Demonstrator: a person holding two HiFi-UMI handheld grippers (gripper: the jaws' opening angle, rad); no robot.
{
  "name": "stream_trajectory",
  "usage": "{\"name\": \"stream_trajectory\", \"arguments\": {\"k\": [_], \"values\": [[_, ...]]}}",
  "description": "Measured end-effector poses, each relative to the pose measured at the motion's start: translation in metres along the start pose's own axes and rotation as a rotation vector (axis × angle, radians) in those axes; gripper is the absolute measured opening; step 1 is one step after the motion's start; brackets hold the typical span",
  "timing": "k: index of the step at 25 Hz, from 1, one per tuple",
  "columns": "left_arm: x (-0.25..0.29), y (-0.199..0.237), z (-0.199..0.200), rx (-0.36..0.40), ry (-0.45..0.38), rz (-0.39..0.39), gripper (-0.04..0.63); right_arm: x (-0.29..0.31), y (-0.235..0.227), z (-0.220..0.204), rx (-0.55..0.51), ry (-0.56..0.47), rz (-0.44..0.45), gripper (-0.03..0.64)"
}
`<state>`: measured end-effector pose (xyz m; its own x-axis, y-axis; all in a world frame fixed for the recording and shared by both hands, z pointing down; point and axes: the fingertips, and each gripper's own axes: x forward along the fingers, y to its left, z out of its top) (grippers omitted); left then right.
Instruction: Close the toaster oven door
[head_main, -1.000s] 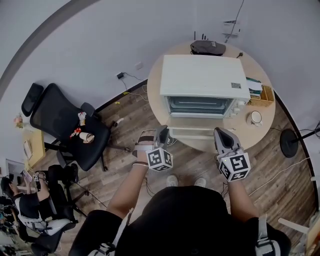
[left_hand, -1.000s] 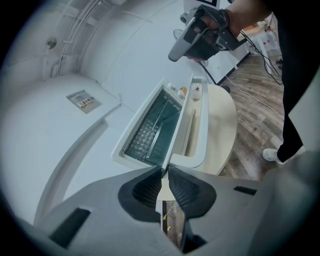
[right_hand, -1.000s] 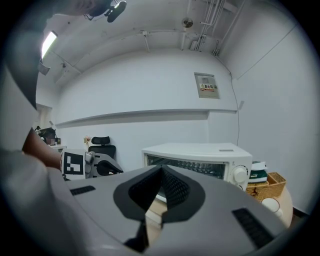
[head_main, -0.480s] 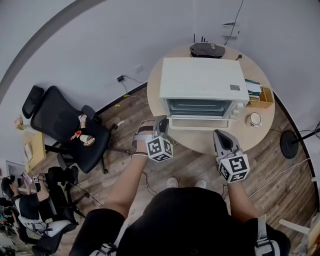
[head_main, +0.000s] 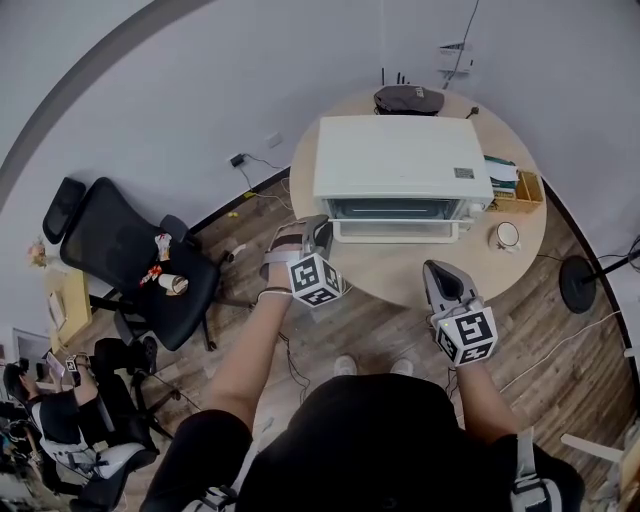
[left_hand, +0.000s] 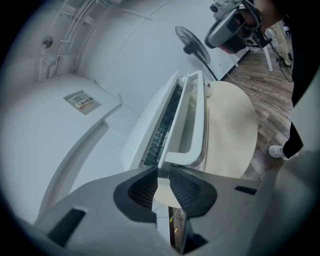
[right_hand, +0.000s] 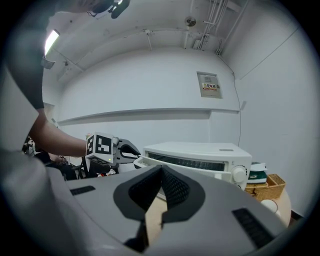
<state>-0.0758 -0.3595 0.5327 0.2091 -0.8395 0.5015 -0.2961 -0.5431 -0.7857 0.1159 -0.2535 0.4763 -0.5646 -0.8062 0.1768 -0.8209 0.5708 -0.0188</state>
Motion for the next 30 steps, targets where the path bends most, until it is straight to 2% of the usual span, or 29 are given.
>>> {"name": "stream_trajectory", "arguments": {"k": [5, 11, 19, 24, 28, 30], "values": [[0.011, 0.013, 0.001, -0.023, 0.028, 0.013, 0.054, -0.002, -0.002, 0.001, 0.019, -0.007, -0.002, -0.002], [0.018, 0.02, 0.0, -0.013, 0.041, 0.016, 0.057, -0.004, -0.005, 0.007, 0.008, -0.018, -0.011, -0.003], [0.008, 0.028, 0.006, 0.01, 0.01, 0.146, 0.078, -0.01, -0.007, 0.0, 0.022, -0.001, -0.026, -0.002], [-0.01, 0.02, 0.006, -0.087, -0.01, 0.153, 0.078, -0.011, -0.008, -0.004, 0.024, 0.008, -0.03, -0.003], [-0.035, 0.02, 0.012, -0.143, -0.04, 0.203, 0.078, -0.01, -0.005, -0.005, 0.027, 0.012, -0.027, -0.002], [-0.048, 0.019, 0.017, -0.213, -0.071, 0.21, 0.078, -0.01, -0.002, -0.007, 0.027, 0.018, -0.022, -0.002]]}}
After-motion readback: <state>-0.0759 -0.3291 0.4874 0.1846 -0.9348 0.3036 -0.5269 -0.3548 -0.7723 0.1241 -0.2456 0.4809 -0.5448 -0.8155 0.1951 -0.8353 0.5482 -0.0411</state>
